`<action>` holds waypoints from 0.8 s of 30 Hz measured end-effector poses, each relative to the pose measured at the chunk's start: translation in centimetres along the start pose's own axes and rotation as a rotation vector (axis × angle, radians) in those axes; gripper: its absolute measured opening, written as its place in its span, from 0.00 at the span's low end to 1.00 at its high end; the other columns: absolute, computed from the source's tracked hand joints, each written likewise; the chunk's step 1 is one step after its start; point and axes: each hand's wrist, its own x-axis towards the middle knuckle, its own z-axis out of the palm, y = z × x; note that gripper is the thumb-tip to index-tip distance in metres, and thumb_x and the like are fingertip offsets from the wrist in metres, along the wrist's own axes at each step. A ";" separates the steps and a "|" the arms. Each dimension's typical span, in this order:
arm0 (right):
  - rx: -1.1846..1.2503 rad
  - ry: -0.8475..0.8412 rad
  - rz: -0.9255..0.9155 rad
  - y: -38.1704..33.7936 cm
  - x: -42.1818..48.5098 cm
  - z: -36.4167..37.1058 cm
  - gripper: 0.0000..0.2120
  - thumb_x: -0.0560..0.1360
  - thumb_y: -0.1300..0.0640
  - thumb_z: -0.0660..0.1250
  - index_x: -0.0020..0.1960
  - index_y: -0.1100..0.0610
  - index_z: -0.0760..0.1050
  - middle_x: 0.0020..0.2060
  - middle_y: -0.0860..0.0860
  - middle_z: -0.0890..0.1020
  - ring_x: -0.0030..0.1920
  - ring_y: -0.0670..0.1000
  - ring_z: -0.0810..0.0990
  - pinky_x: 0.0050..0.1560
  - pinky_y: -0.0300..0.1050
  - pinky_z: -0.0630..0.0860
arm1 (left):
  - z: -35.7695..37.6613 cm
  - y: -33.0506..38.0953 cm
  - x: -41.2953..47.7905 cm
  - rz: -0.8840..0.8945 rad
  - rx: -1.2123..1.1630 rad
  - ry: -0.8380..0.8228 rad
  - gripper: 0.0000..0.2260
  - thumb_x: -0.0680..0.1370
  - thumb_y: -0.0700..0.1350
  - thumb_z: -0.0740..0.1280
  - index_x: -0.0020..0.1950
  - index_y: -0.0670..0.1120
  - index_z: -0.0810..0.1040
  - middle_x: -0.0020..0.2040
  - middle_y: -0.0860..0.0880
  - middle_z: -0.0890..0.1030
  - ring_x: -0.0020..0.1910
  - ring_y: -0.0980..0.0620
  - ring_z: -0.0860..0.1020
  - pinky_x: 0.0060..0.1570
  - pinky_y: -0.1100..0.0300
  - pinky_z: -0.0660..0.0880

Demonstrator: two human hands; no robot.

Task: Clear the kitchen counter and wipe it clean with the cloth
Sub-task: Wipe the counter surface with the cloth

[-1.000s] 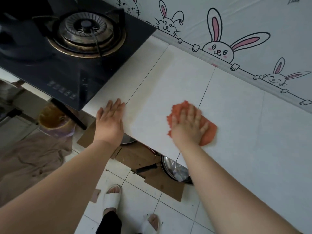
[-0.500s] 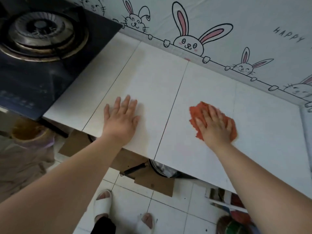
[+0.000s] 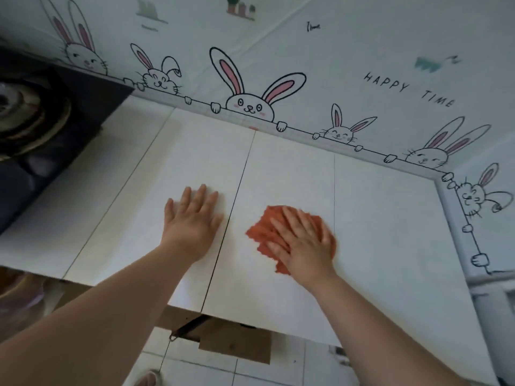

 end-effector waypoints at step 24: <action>-0.019 0.071 0.193 -5.5 22.4 -0.6 0.26 0.80 0.41 0.44 0.77 0.45 0.50 0.78 0.44 0.53 0.77 0.49 0.49 0.75 0.54 0.43 | -0.6 -3.2 9.5 0.040 0.072 0.115 0.40 0.64 0.70 0.23 0.75 0.61 0.41 0.78 0.55 0.41 0.76 0.49 0.40 0.72 0.43 0.41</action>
